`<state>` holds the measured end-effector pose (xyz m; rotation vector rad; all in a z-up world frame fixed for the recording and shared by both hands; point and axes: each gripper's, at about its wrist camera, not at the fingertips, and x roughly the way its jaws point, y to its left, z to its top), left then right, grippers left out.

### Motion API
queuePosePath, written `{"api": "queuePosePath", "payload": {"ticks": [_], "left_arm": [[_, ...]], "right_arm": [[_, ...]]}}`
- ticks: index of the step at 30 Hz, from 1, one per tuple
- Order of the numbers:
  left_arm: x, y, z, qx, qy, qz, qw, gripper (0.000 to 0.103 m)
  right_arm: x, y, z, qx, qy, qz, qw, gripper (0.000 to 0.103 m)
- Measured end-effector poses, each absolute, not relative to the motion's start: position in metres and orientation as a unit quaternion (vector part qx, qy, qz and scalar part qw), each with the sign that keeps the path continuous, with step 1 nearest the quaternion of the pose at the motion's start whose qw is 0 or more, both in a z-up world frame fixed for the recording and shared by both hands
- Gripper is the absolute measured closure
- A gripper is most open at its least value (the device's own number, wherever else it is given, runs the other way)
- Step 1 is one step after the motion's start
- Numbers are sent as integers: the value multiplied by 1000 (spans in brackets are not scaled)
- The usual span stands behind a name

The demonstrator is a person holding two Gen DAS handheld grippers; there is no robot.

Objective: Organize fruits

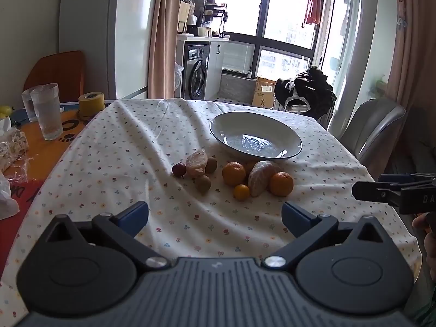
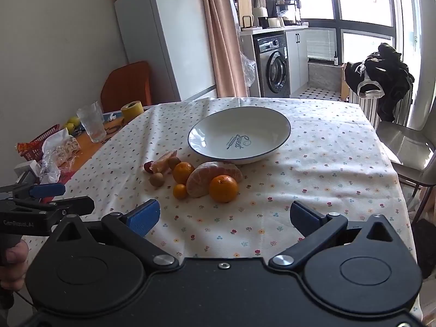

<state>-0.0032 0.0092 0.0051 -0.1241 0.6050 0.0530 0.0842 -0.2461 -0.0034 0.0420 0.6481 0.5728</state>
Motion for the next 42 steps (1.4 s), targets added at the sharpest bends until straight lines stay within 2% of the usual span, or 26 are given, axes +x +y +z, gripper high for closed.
{"api": "queuePosePath", "payload": {"ticks": [42], "left_arm": [[-6,11,9,-70,289,21,955,0]], "right_arm": [[83,-240,1,3,310,267,913,0]]}}
